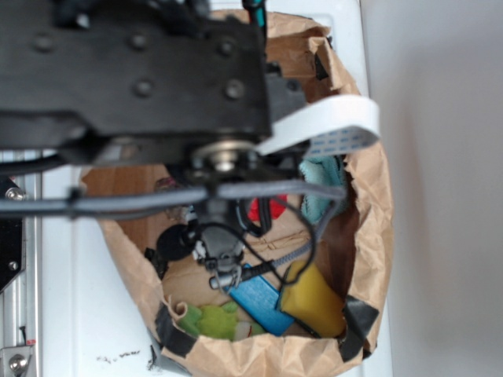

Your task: Grab the rock.

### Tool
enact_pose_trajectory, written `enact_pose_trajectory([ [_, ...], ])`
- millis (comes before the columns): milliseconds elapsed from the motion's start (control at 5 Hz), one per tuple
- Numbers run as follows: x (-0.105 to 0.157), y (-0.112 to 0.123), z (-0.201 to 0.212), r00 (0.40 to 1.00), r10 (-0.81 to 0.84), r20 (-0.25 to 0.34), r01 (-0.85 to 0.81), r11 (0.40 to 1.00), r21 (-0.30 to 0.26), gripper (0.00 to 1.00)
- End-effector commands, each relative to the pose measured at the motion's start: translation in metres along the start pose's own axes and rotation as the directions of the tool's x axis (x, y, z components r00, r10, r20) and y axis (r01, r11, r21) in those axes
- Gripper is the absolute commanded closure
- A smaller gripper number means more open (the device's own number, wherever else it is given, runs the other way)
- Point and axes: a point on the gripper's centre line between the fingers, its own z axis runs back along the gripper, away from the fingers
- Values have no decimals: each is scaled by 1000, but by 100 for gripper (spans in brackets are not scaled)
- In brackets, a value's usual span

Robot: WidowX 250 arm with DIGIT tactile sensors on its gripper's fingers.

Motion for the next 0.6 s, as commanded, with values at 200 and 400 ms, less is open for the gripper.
enact_pose_trajectory([
  [200, 10, -16, 33, 984, -91, 155, 99, 994, -48, 100],
  [400, 15, -17, 28, 986, -81, 148, 87, 996, -37, 100],
])
